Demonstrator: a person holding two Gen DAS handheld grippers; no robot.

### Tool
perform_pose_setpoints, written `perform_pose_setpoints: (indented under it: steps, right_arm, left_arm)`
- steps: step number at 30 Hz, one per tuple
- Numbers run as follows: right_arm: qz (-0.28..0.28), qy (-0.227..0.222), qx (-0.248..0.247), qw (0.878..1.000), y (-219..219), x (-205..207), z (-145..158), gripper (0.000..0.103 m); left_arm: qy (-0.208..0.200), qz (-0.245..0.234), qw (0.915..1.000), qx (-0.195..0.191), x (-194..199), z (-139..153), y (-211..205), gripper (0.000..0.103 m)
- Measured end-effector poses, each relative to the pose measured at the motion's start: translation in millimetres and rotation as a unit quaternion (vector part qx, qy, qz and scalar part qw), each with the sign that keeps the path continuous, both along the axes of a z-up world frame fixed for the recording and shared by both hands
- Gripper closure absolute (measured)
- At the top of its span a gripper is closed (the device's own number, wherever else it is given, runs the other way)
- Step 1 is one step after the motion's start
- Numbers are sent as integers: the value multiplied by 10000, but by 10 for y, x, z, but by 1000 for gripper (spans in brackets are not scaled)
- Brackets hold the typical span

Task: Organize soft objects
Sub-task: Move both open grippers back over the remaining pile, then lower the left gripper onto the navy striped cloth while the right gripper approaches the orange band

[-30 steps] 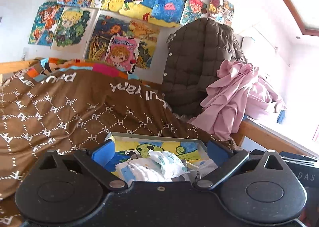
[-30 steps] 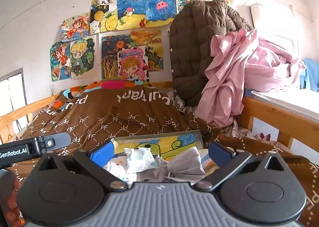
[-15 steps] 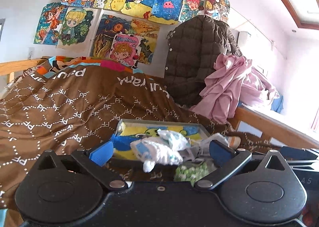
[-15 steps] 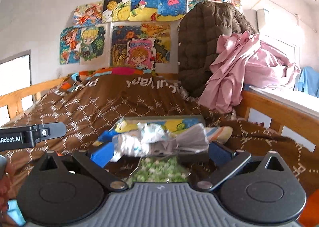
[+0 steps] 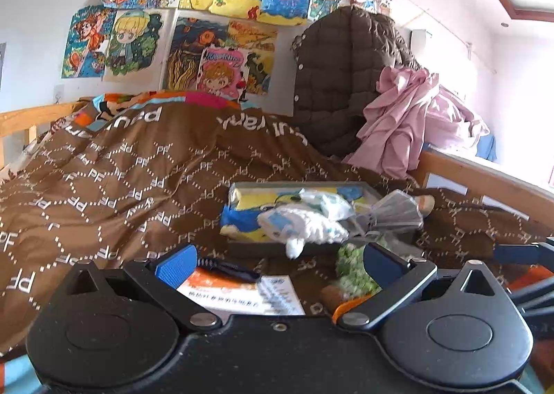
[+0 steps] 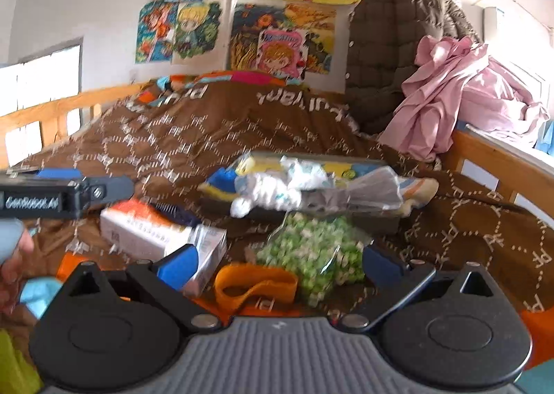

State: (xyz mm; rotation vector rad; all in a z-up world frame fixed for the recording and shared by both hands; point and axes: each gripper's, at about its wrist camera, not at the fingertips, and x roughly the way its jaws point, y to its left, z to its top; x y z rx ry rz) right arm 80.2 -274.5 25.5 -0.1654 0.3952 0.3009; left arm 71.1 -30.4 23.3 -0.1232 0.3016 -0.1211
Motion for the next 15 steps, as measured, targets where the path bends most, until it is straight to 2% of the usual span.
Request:
perform_pose_setpoints:
  steps: [4, 15]
  right_arm:
    - [166, 198, -310, 9992, 118, -13, -114, 0]
    - [314, 708, -892, 9930, 363, 166, -429, 0]
  left_arm:
    - [183, -61, 9998, -49, 11, -124, 61, 1]
    - [508, -217, 9982, 228, 49, -412, 209, 1]
